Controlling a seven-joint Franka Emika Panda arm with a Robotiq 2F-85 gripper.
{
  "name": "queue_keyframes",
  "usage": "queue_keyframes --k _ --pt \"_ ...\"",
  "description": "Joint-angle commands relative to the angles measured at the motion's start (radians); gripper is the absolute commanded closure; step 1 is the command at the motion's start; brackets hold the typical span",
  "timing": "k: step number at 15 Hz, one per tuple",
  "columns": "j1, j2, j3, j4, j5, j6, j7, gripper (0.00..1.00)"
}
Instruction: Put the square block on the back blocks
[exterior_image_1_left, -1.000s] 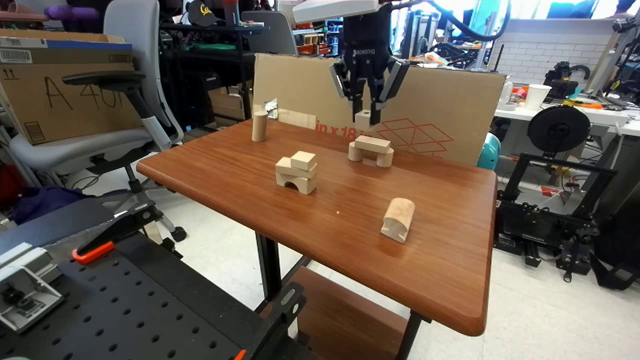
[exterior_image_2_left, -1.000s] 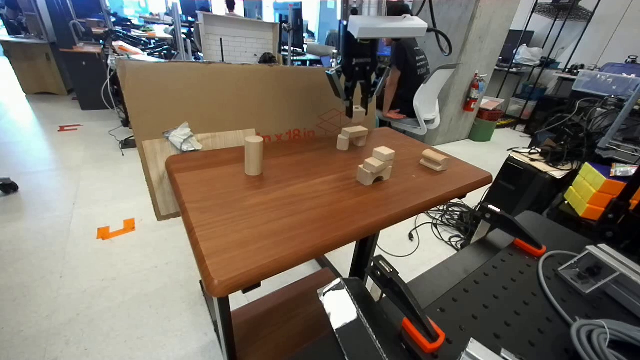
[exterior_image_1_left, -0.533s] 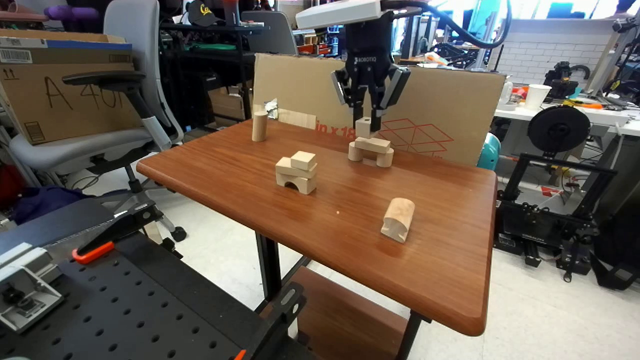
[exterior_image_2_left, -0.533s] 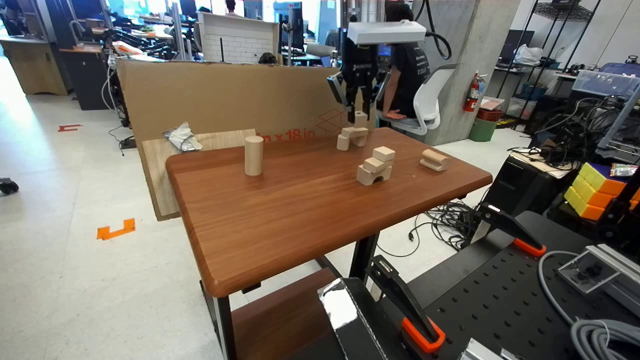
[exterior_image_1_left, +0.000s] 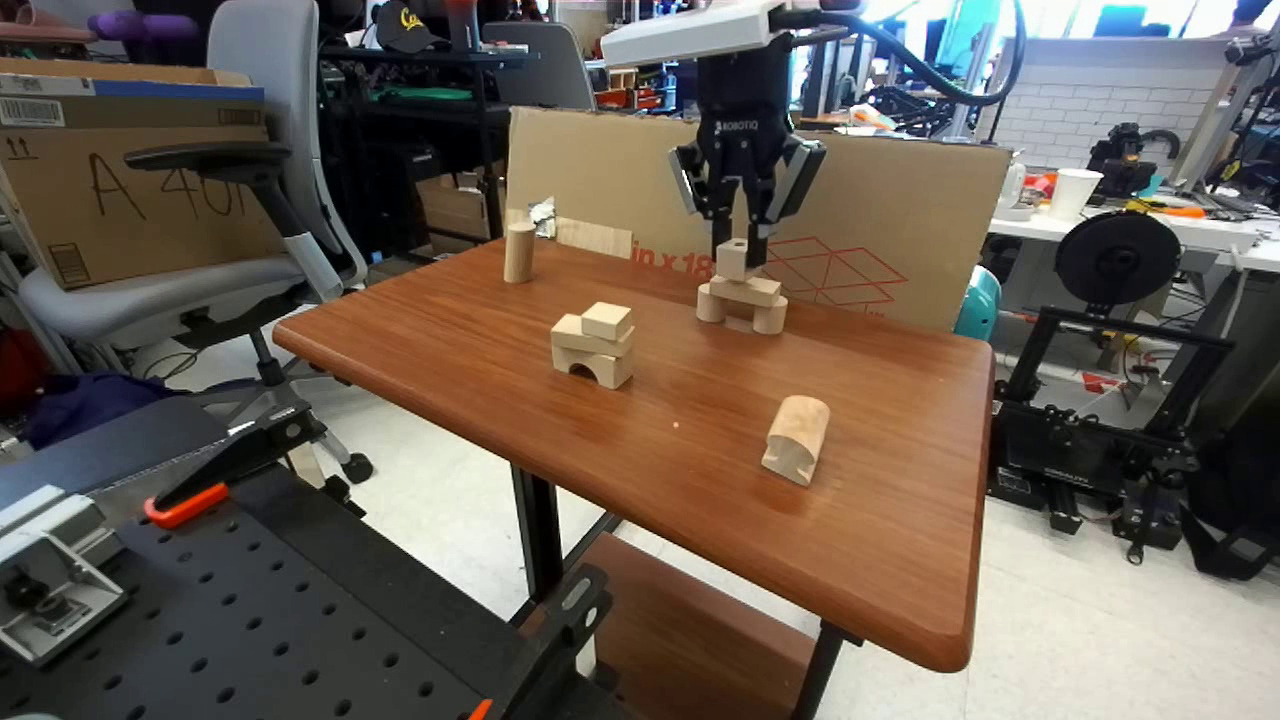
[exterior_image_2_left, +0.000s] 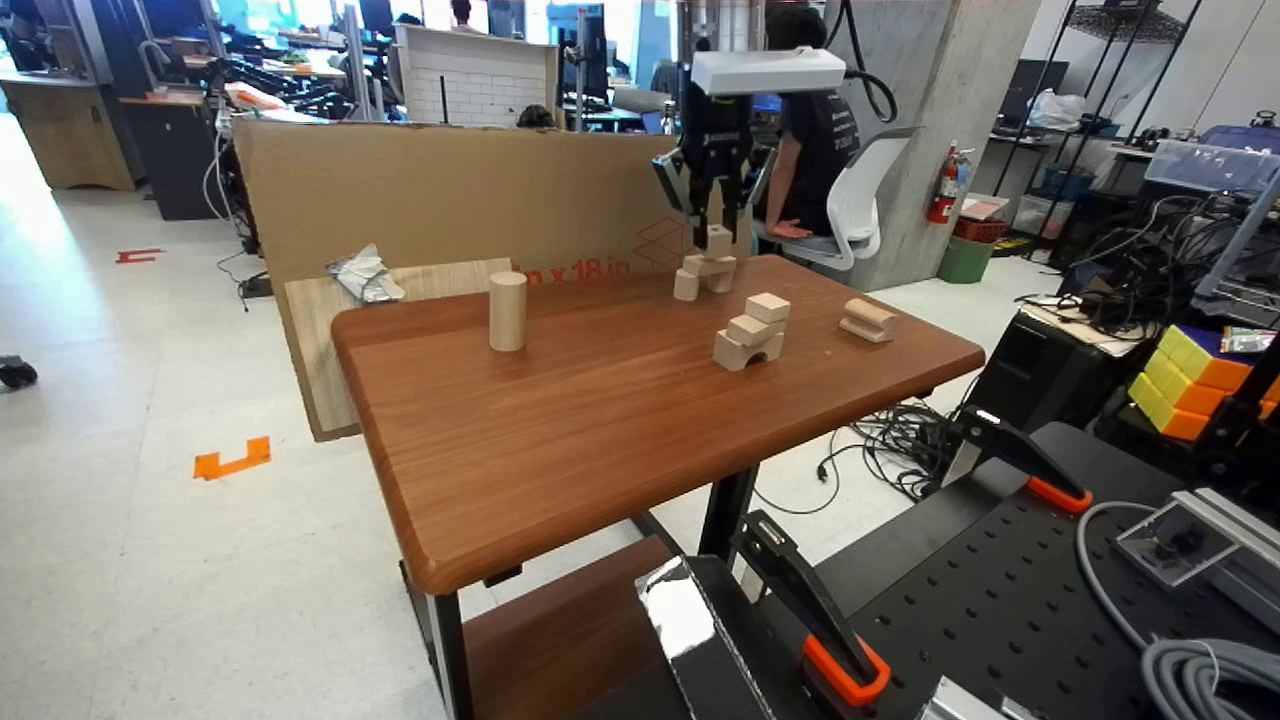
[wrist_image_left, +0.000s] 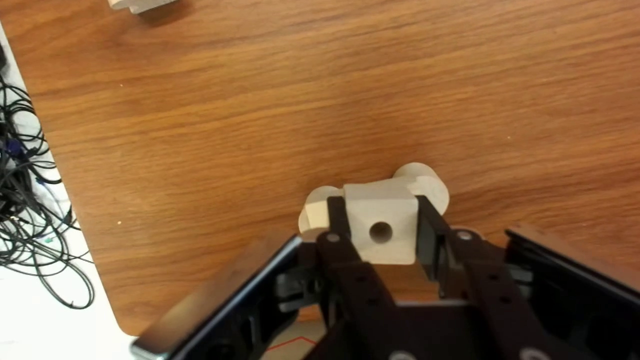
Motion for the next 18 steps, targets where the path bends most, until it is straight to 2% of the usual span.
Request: queue_keyframes --k 1,18 --pt "-0.015 0.025 0.008 0.054 0.025 -0.048 -0.036 0.90" --pt "-0.027 0.068 0.010 0.118 0.023 -0.100 -0.075 0.90"
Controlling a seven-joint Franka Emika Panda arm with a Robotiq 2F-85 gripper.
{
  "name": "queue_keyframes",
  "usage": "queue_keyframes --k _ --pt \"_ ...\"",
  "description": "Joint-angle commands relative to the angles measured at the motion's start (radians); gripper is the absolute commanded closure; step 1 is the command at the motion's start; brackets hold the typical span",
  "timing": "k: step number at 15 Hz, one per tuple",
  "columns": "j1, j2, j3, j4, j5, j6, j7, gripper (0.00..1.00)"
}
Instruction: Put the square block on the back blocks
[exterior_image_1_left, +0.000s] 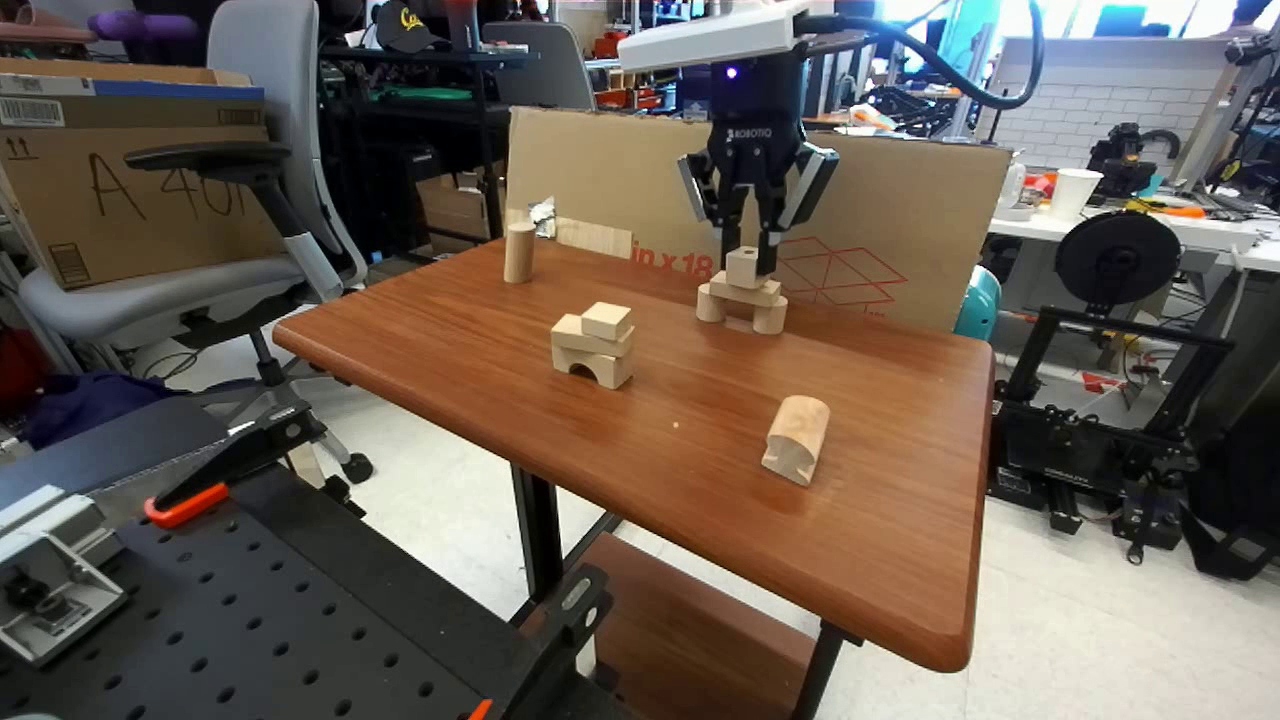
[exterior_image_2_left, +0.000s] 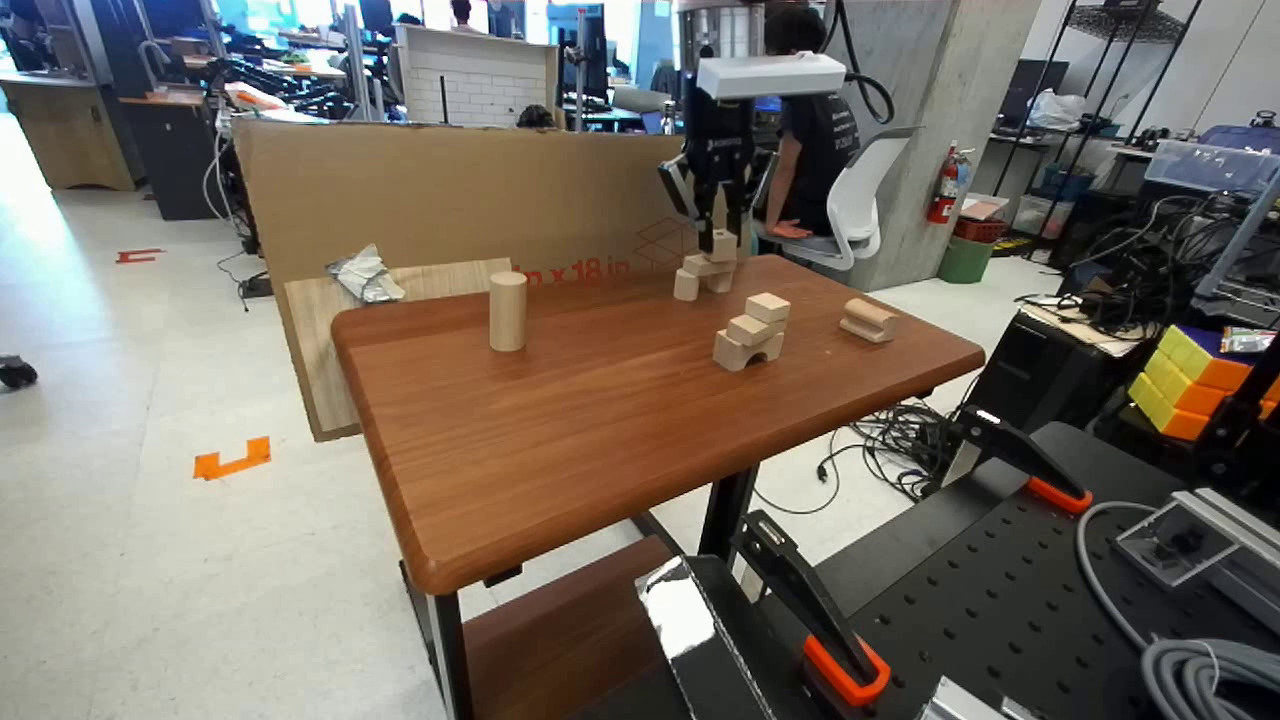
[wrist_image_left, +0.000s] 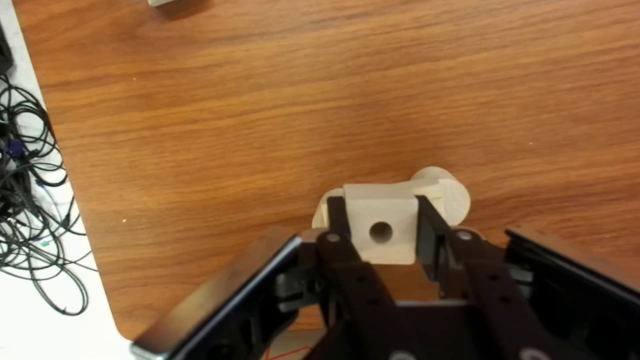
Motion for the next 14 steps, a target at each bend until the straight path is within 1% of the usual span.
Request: queue_keyframes --k 1,3,4,5,6,9,11,12,14 --pt "-0.015 0.030 0.010 0.062 0.023 -0.045 -0.033 0.90" --pt "-0.016 0.032 0.012 0.069 0.024 -0.047 -0.038 0.90" --pt "-0.015 0.033 0.011 0.073 0.024 -0.050 -0.038 0.86" --pt "-0.015 0.033 0.011 0.074 0.022 -0.051 -0.040 0.40" --pt "-0.013 0.033 0.009 0.073 0.016 -0.052 -0.042 0.39" --pt "-0.019 0.024 0.008 0.072 0.016 -0.053 -0.059 0.19" --pt "-0.021 -0.015 0.012 0.040 0.022 -0.032 -0.063 0.04" --pt "-0.019 -0.041 0.013 0.020 0.024 -0.022 -0.057 0.00" --pt "0.004 -0.133 0.004 -0.058 0.008 0.018 -0.016 0.00"
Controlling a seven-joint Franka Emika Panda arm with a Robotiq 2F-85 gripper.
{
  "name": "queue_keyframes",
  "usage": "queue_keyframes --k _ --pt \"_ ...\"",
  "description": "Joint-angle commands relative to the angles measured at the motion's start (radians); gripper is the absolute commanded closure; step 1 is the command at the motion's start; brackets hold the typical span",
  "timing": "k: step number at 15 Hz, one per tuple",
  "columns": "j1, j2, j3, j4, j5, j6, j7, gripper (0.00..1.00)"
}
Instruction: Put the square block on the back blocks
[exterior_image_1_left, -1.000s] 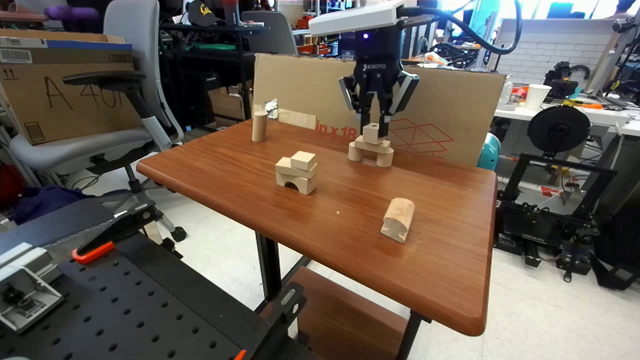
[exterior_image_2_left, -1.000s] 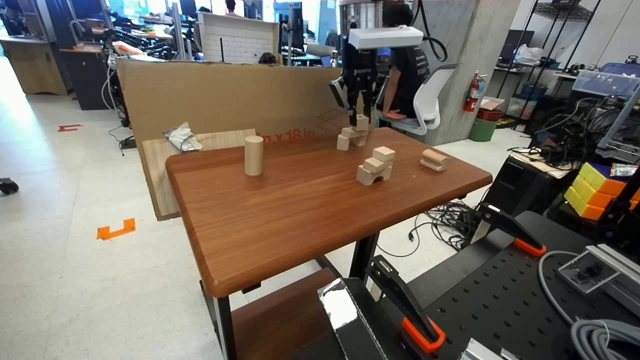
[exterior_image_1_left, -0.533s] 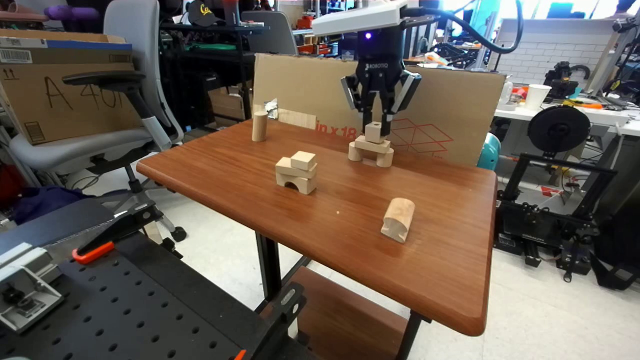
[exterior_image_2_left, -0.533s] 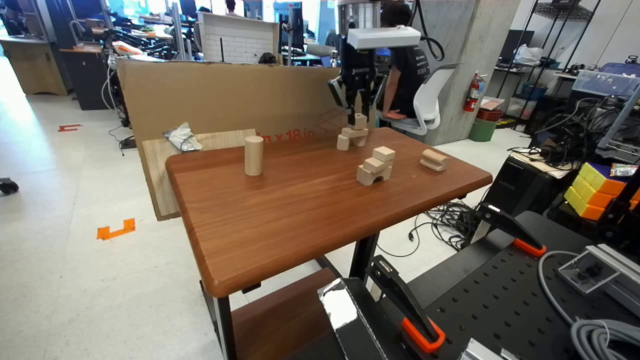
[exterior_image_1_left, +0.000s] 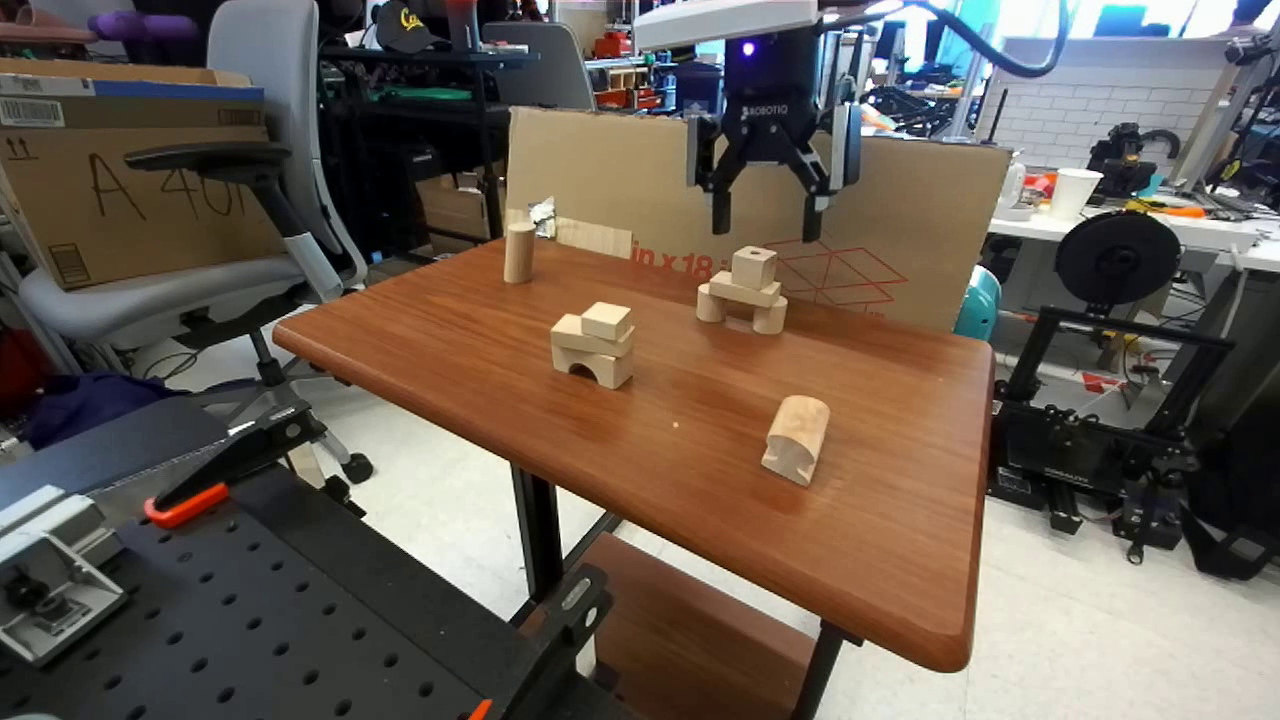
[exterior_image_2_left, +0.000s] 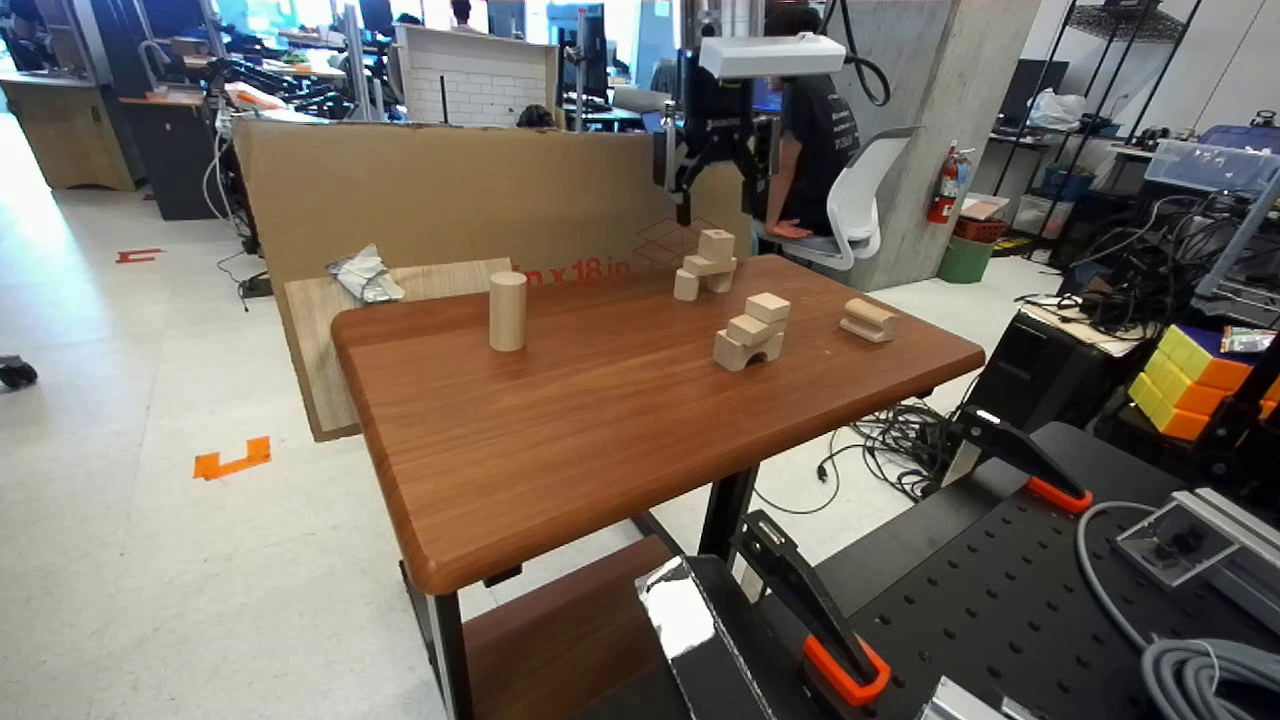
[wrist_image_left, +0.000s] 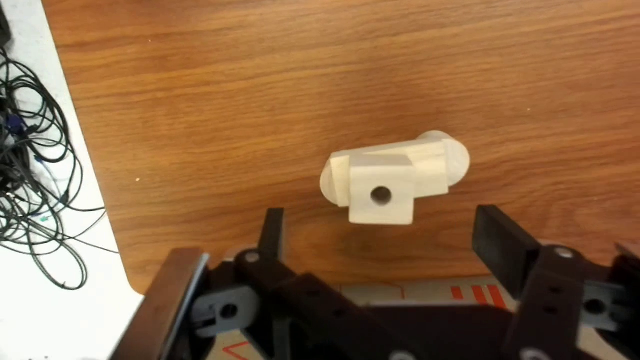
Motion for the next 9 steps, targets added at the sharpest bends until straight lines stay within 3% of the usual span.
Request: queue_keyframes --k 1,4,5,9 --pt "0.018 -0.169 0.001 -0.127 0.007 0.035 0.034 0.00" --pt "0.026 -0.283 0.006 -0.175 0.037 -0.070 0.107 0.00" --pt "0.018 -0.184 0.006 -0.092 0.012 -0.023 0.066 0.00" --pt "0.018 -0.205 0.007 -0.106 0.012 -0.034 0.071 0.00"
